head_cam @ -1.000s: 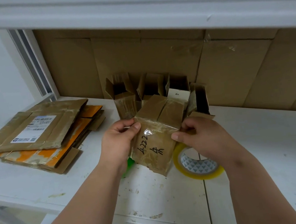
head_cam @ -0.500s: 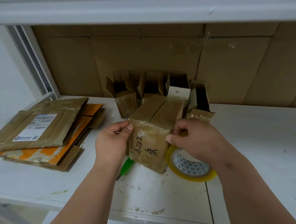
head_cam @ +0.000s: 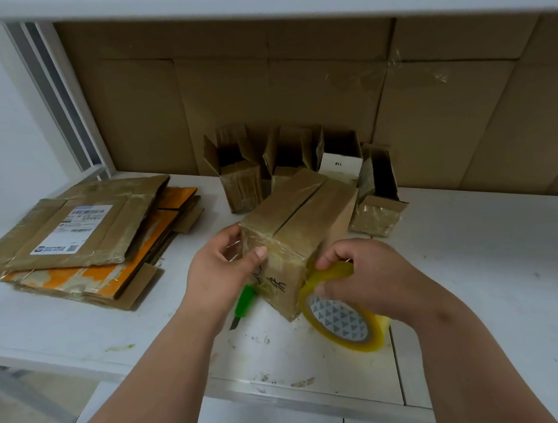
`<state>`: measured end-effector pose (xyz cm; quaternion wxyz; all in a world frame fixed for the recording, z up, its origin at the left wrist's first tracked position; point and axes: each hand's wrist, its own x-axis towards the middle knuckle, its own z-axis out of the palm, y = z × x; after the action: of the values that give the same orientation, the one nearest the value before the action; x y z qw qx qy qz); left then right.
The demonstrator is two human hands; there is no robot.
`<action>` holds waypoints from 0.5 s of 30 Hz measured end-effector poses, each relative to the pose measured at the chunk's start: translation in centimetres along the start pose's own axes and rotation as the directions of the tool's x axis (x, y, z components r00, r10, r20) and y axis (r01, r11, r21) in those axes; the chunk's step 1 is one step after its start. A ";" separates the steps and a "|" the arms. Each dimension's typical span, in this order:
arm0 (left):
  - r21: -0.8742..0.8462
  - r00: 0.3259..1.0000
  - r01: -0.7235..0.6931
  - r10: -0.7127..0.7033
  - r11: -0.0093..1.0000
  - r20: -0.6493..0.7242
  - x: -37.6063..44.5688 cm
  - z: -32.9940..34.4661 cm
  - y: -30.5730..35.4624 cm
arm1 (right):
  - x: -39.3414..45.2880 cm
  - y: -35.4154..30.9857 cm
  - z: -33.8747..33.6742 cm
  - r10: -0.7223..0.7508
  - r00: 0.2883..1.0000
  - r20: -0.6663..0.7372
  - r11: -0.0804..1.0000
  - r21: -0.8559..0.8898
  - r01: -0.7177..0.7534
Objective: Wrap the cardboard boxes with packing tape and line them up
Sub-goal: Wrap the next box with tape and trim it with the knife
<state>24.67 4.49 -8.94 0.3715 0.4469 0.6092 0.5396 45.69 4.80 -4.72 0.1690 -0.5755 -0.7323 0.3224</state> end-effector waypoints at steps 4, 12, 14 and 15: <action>0.040 0.996 0.058 -0.054 0.998 -0.073 -0.3 -0.1 -1.5 | -0.3 0.3 0.3 0.013 0.999 -0.036 0.999 0.046 -0.011; 0.784 0.987 0.088 -0.158 0.615 0.014 0.0 -0.3 -5.1 | -0.8 0.4 1.3 0.031 0.994 -0.102 0.993 0.115 -0.019; 0.835 0.986 0.081 -0.168 0.544 0.013 0.2 0.0 -4.8 | -0.9 0.4 1.3 0.031 0.993 -0.110 0.995 0.098 -0.020; 0.847 0.984 0.082 -0.175 0.525 0.013 0.3 -0.1 -4.7 | -1.1 0.4 1.3 0.030 0.993 -0.111 0.996 0.089 -0.020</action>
<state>23.84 4.65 -13.62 0.1778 0.5497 0.8062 0.1278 45.51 3.47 -5.84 0.2309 -0.5940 -0.6995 0.3234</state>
